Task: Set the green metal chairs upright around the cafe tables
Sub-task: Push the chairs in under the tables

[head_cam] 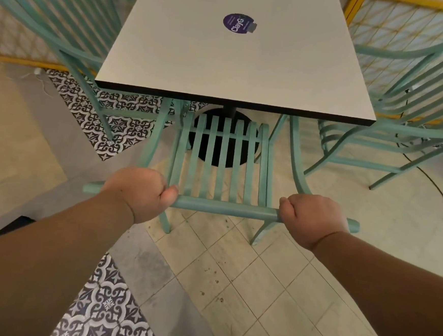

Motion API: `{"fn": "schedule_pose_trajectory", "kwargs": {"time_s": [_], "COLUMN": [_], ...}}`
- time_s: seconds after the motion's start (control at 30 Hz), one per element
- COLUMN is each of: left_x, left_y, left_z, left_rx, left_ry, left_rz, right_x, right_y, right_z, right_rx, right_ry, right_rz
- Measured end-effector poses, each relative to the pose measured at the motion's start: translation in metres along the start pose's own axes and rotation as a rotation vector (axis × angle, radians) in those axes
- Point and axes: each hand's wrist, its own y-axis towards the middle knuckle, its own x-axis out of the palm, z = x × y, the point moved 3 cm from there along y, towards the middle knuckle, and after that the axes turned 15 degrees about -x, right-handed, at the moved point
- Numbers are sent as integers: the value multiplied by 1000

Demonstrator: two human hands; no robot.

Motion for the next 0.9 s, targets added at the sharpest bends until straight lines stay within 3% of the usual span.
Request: {"fn": "schedule_pose_trajectory", "kwargs": {"time_s": [0.43,0.9], "left_x": [-4,-3], "left_y": [16,19], "left_z": [1,1], "left_rx": [38,18], "left_ry": [-27,-66], "left_rz": [3,-56], "right_x": [-4,-9], "right_y": [20,20], "right_z": [9,9], "right_rx": [13,38], "right_ry": [-11,9], "right_rz": [46,-14]}}
